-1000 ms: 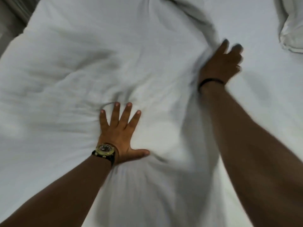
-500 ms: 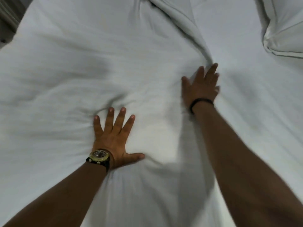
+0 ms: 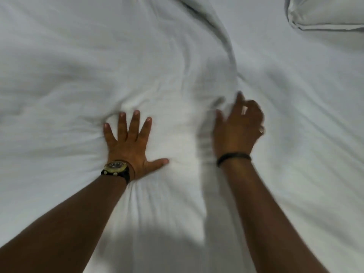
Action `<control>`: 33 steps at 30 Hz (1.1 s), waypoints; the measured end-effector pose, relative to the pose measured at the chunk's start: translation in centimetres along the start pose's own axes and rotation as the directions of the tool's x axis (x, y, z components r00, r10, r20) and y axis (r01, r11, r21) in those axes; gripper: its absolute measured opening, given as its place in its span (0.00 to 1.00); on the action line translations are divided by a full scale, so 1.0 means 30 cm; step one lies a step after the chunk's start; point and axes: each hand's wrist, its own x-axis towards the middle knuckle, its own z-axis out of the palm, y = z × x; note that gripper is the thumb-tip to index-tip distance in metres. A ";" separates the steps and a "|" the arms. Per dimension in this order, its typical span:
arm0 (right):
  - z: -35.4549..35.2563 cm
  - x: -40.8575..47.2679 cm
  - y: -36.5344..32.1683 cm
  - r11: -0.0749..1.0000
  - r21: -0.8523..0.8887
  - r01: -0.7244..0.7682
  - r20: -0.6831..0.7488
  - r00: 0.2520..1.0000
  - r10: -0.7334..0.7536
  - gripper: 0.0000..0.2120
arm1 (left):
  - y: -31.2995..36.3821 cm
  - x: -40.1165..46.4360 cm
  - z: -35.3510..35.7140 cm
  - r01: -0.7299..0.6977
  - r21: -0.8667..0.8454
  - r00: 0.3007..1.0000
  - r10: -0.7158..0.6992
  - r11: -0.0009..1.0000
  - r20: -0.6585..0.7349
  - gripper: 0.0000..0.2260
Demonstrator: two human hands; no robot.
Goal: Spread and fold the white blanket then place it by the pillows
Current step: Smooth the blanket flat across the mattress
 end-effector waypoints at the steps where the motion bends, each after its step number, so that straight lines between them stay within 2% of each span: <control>1: -0.013 -0.124 -0.034 0.985 0.075 0.157 -0.052 0.987 -0.154 0.27 | 0.000 0.001 0.001 -0.005 -0.004 1.000 0.005 1.000 -0.009 0.54; 2: -0.017 -0.265 -0.038 0.930 0.131 0.343 -0.040 0.939 -0.341 0.26 | 0.004 0.003 0.001 -0.008 -0.006 1.000 0.007 1.000 -0.019 0.54; 3: -0.026 -0.397 -0.009 0.872 0.156 0.465 0.068 0.875 -0.479 0.25 | 0.006 0.010 0.000 -0.016 -0.008 0.999 0.016 1.000 -0.030 0.54; 4: -0.035 -0.499 0.055 0.840 0.124 0.529 0.196 0.816 -0.543 0.25 | 0.006 0.006 0.002 -0.027 -0.018 0.999 0.027 0.999 -0.044 0.54; 5: -0.046 -0.539 0.138 0.839 0.068 0.541 0.282 0.796 -0.536 0.26 | 0.006 -0.002 0.006 -0.027 -0.019 0.997 0.026 0.999 -0.072 0.53; 6: -0.059 -0.545 0.224 0.884 -0.001 0.467 0.319 0.838 -0.443 0.26 | 0.002 -0.013 0.002 -0.021 -0.016 0.995 0.019 1.000 -0.097 0.53; 7: -0.078 -0.536 0.300 0.945 -0.109 0.310 0.340 0.904 -0.257 0.26 | -0.001 -0.017 -0.013 -0.017 -0.021 0.996 0.015 1.000 -0.091 0.52; 8: -0.101 -0.516 0.381 0.969 -0.214 0.119 0.361 0.932 -0.035 0.27 | 0.003 -0.013 -0.043 -0.027 -0.026 0.999 0.026 0.999 -0.035 0.53; 9: -0.149 -0.523 0.441 0.952 -0.300 -0.065 0.374 0.910 0.180 0.26 | 0.003 -0.030 -0.077 -0.070 -0.030 0.997 0.071 0.997 0.037 0.53; 10: -0.197 -0.552 0.469 0.925 -0.336 -0.177 0.339 0.894 0.294 0.25 | -0.009 -0.059 -0.096 -0.125 -0.020 0.988 0.126 0.992 0.090 0.53; 11: -0.217 -0.606 0.446 0.932 -0.318 -0.177 0.279 0.922 0.270 0.24 | -0.051 -0.102 -0.115 -0.182 -0.006 0.976 0.181 0.983 0.121 0.52; 13: -0.211 -0.799 0.240 0.977 -0.201 -0.071 0.224 0.968 0.117 0.25 | -0.143 -0.229 -0.158 -0.307 -0.024 0.936 0.306 0.952 0.176 0.48; 15: -0.175 -1.069 -0.063 0.996 -0.039 0.075 0.314 0.948 -0.058 0.28 | -0.252 -0.392 -0.193 -0.417 -0.037 0.887 0.416 0.908 0.201 0.43; 17: -0.143 -1.348 -0.263 0.989 0.005 0.150 0.340 0.930 -0.142 0.30 | -0.398 -0.532 -0.224 -0.515 -0.017 0.832 0.505 0.857 0.229 0.41; 18: -0.137 -1.427 -0.258 0.991 -0.037 0.126 0.320 0.941 -0.107 0.31 | -0.486 -0.582 -0.240 -0.554 -0.002 0.808 0.539 0.832 0.240 0.41; 20: -0.155 -1.524 -0.123 0.993 -0.110 -0.037 0.265 0.962 0.065 0.34 | -0.696 -0.666 -0.275 -0.582 0.042 0.793 0.555 0.812 0.251 0.42; 23: -0.192 -1.586 0.077 0.966 -0.216 -0.140 0.243 0.951 0.192 0.35 | -0.889 -0.724 -0.283 -0.456 0.077 0.870 0.426 0.887 0.250 0.45; 26: -0.149 -1.585 0.079 0.951 -0.241 -0.194 0.212 0.946 0.247 0.33 | -0.901 -0.718 -0.221 -0.397 0.092 0.908 0.376 0.913 0.184 0.45; 30: -0.136 -1.586 0.070 0.949 -0.258 -0.182 0.158 0.961 0.228 0.32 | -0.907 -0.695 -0.155 -0.416 0.085 0.903 0.401 0.905 0.152 0.45; 31: -0.147 -1.586 0.060 0.945 -0.247 -0.214 0.172 0.950 0.260 0.32 | -0.916 -0.694 -0.150 -0.412 0.083 0.906 0.398 0.907 0.145 0.45; 33: -0.159 -1.566 -0.009 0.907 -0.197 -0.372 0.188 0.894 0.408 0.32 | -0.913 -0.699 -0.150 -0.410 0.082 0.909 0.399 0.908 0.121 0.45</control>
